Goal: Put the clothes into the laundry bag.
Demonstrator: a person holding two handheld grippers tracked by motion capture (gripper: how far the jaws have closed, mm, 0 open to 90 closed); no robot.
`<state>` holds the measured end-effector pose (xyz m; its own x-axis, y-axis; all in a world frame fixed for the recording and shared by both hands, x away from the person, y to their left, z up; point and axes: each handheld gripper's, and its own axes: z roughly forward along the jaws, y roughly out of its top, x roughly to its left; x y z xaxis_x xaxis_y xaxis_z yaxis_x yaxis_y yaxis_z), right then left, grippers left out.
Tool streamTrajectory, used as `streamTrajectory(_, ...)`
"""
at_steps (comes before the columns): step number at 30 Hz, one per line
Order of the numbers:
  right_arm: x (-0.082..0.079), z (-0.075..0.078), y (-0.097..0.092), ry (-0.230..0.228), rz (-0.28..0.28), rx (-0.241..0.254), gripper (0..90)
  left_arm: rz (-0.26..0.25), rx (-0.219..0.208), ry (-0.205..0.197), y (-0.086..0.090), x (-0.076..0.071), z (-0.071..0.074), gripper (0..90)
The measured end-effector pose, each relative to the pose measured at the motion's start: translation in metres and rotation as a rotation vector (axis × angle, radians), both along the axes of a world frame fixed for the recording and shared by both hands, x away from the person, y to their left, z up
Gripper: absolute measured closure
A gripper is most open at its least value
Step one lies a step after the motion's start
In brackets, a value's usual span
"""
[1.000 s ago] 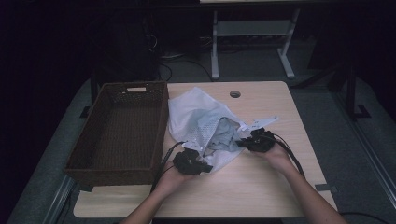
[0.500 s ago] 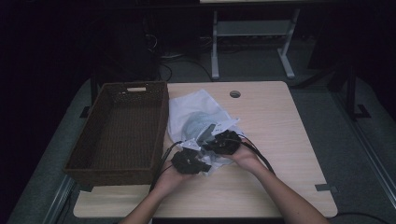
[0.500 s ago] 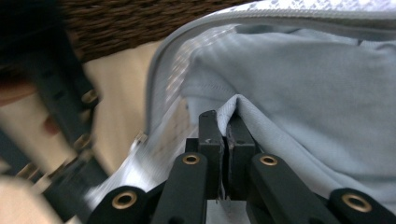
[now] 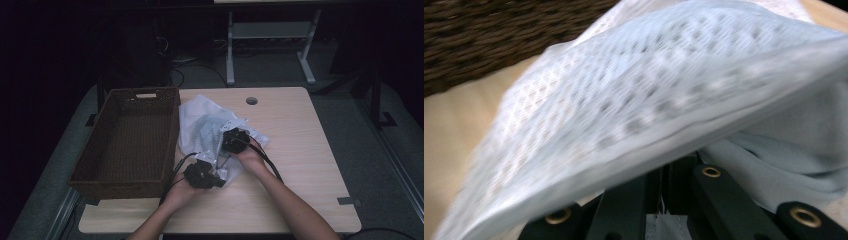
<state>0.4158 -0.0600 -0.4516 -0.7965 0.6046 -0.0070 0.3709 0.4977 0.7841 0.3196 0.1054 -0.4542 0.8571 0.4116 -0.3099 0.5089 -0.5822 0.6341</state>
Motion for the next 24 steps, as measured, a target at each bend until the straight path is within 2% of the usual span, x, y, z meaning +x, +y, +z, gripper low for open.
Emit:
streamTrajectory(1, 0.004, -0.001, -0.002, -0.002, -0.002, 0.010, 87.1, 0.005, 0.000, 0.000, 0.000, 0.000, 0.000, 88.5)
streamTrajectory(4, 0.004, -0.001, -0.004, 0.009, 0.009, 0.019, 84.2, 0.006, -0.003, -0.001, 0.002, 0.001, 0.000, 88.3)
streamTrajectory(5, -0.001, 0.002, -0.009, 0.019, 0.042, 0.027, 75.6, 0.013, -0.007, 0.002, 0.003, 0.001, 0.000, 88.2)
streamTrajectory(6, -0.001, 0.002, -0.009, 0.019, 0.042, 0.027, 75.6, 0.013, -0.007, 0.002, 0.003, 0.001, 0.000, 88.1)
streamTrajectory(7, -0.007, 0.006, -0.016, 0.020, 0.063, 0.030, 68.3, 0.014, -0.004, 0.000, 0.003, 0.002, 0.000, 88.0)
streamTrajectory(8, -0.007, 0.006, -0.016, 0.020, 0.063, 0.030, 68.3, 0.014, -0.004, 0.000, 0.003, 0.002, 0.000, 88.0)
streamTrajectory(9, -0.013, 0.010, -0.026, 0.026, 0.079, 0.032, 60.3, 0.016, -0.003, -0.001, 0.002, 0.002, -0.001, 88.0)
streamTrajectory(10, -0.013, 0.010, -0.026, 0.026, 0.079, 0.032, 60.3, 0.016, -0.003, -0.001, 0.002, 0.002, -0.001, 87.9)
streamTrajectory(11, -0.017, 0.016, -0.037, 0.040, 0.080, 0.022, 53.0, 0.016, 0.001, -0.005, 0.002, 0.002, 0.000, 87.9)
streamTrajectory(12, -0.017, 0.016, -0.037, 0.040, 0.080, 0.022, 53.0, 0.016, 0.001, -0.005, 0.002, 0.002, 0.000, 87.8)
streamTrajectory(13, -0.019, 0.020, -0.043, 0.048, 0.084, 0.031, 50.3, 0.018, 0.000, -0.005, 0.002, 0.002, 0.000, 87.8)
streamTrajectory(16, -0.026, 0.031, -0.065, 0.033, 0.084, 0.043, 44.6, 0.024, -0.006, -0.008, 0.002, 0.002, 0.001, 87.8)
streamTrajectory(18, -0.027, 0.036, -0.083, 0.019, 0.051, 0.035, 41.8, 0.026, -0.008, -0.007, 0.003, 0.002, 0.001, 87.8)
streamTrajectory(20, -0.022, 0.034, -0.102, 0.004, -0.012, 0.000, 40.0, 0.027, -0.007, -0.007, 0.003, 0.002, 0.001, 87.7)
streamTrajectory(24, -0.003, 0.017, -0.137, 0.050, -0.125, -0.004, 38.9, 0.029, -0.010, -0.007, 0.003, 0.002, 0.002, 87.7)
